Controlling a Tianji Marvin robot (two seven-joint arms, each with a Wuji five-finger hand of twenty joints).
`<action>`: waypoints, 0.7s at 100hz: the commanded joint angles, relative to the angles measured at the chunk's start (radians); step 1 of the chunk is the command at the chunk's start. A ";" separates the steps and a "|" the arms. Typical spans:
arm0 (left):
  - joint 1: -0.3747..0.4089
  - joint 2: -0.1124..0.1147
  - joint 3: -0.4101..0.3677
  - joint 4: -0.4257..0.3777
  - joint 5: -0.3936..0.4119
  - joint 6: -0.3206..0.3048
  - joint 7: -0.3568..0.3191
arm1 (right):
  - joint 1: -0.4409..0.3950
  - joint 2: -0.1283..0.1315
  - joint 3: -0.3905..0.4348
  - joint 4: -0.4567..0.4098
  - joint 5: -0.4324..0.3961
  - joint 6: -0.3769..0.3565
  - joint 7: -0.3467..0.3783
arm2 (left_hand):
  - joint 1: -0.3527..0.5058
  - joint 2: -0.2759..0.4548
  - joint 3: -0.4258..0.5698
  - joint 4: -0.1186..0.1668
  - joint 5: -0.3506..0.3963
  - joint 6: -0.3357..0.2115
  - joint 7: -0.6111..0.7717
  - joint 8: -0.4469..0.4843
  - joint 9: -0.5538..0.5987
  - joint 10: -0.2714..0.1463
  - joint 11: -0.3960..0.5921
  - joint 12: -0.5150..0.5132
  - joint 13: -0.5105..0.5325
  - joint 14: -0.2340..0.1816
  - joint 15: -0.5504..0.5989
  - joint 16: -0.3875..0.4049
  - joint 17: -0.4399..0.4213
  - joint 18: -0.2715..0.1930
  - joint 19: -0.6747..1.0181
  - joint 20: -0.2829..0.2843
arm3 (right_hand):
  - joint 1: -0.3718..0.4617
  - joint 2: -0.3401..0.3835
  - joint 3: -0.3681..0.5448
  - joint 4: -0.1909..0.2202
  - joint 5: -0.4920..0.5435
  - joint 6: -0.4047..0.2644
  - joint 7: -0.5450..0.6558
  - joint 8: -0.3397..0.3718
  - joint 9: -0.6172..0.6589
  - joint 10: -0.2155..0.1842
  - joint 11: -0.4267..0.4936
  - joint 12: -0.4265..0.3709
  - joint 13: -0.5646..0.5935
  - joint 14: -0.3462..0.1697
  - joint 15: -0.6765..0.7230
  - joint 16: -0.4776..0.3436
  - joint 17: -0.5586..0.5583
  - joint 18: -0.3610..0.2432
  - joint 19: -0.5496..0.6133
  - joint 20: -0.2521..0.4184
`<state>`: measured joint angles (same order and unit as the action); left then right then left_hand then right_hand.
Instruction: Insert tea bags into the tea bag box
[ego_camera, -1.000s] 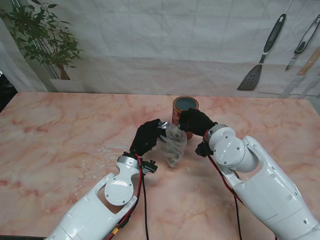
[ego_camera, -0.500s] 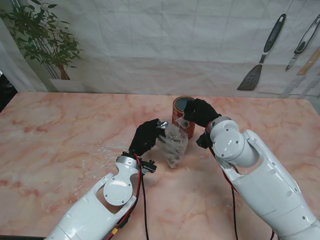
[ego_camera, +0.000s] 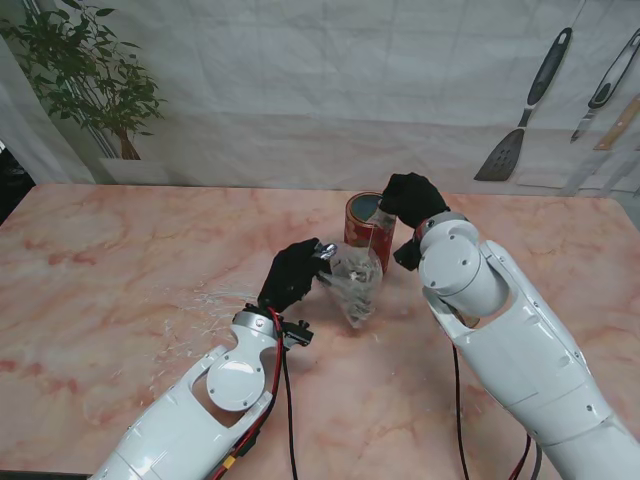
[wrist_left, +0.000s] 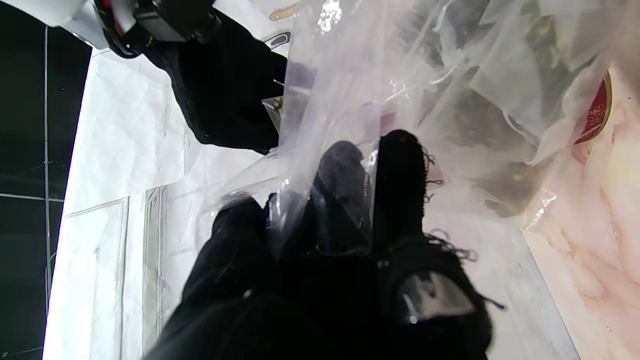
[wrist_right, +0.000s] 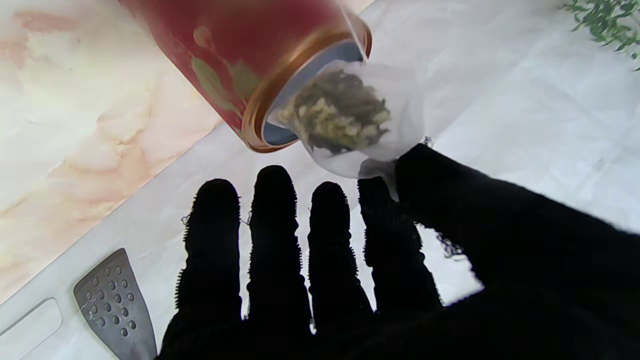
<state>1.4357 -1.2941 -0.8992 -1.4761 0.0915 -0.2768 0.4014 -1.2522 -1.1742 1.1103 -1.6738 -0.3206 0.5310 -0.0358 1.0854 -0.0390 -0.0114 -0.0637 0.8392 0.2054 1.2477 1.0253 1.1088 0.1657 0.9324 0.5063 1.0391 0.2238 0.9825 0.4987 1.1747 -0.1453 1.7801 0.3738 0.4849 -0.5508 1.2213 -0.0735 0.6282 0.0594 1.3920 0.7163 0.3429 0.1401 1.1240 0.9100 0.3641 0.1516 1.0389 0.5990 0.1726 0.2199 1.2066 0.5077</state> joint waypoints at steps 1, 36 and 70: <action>-0.003 0.000 0.000 -0.006 -0.005 0.005 -0.015 | 0.019 -0.016 -0.003 0.015 -0.002 0.009 -0.001 | 0.048 0.054 0.000 0.025 0.019 0.086 0.076 0.011 -0.013 -0.034 -0.023 -0.021 0.101 0.160 0.127 -0.011 -0.106 0.096 0.075 -0.016 | 0.002 -0.018 0.059 -0.019 0.018 -0.018 0.028 -0.003 0.006 -0.013 0.020 -0.007 0.022 -0.018 0.024 0.016 0.005 0.005 0.030 0.006; 0.005 0.004 -0.010 -0.016 -0.002 0.014 -0.020 | 0.102 -0.064 -0.032 0.122 0.069 0.025 -0.102 | 0.048 0.054 0.000 0.025 0.019 0.085 0.076 0.011 -0.013 -0.036 -0.023 -0.021 0.101 0.162 0.127 -0.011 -0.106 0.096 0.075 -0.015 | 0.006 -0.025 0.065 -0.034 0.024 -0.017 0.023 -0.001 0.015 -0.015 0.026 0.000 0.027 -0.022 0.035 0.023 0.008 0.003 0.036 0.008; 0.006 0.007 -0.014 -0.011 -0.013 0.014 -0.033 | 0.123 -0.094 -0.031 0.113 0.130 0.018 -0.172 | 0.048 0.056 0.000 0.025 0.017 0.087 0.074 0.010 -0.015 -0.034 -0.024 -0.021 0.099 0.163 0.125 -0.011 -0.107 0.097 0.074 -0.016 | 0.018 -0.027 0.062 -0.042 0.023 -0.001 0.023 0.004 0.022 -0.014 0.034 0.008 0.031 -0.023 0.048 0.030 0.007 0.001 0.040 0.013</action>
<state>1.4420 -1.2883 -0.9119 -1.4842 0.0855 -0.2642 0.3861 -1.1305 -1.2596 1.0764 -1.5330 -0.1910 0.5541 -0.2145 1.0854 -0.0389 -0.0114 -0.0637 0.8391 0.2054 1.2477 1.0253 1.1088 0.1657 0.9300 0.5063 1.0391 0.2238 0.9825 0.4986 1.1746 -0.1452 1.7801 0.3738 0.4863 -0.5621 1.2307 -0.0836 0.6375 0.0612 1.3910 0.7151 0.3566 0.1401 1.1352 0.9110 0.3815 0.1516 1.0542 0.6175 0.1747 0.2203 1.2097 0.5078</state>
